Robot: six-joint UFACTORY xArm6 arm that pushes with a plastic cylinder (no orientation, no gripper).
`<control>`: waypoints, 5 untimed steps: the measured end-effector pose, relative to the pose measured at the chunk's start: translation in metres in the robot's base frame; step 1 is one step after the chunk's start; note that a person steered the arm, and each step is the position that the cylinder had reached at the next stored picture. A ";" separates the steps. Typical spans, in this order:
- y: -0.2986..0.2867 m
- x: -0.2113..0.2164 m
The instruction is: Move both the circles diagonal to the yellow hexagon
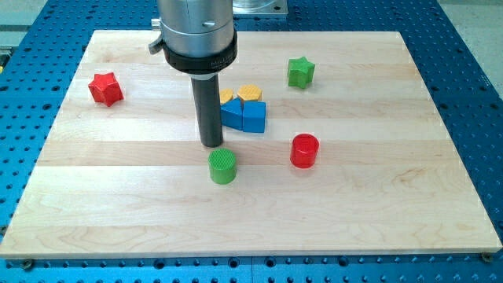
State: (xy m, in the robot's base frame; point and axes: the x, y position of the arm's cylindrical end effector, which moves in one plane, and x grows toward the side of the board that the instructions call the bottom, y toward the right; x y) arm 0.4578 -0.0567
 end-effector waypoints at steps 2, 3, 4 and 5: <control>-0.017 0.018; -0.078 0.043; -0.023 0.072; 0.070 0.042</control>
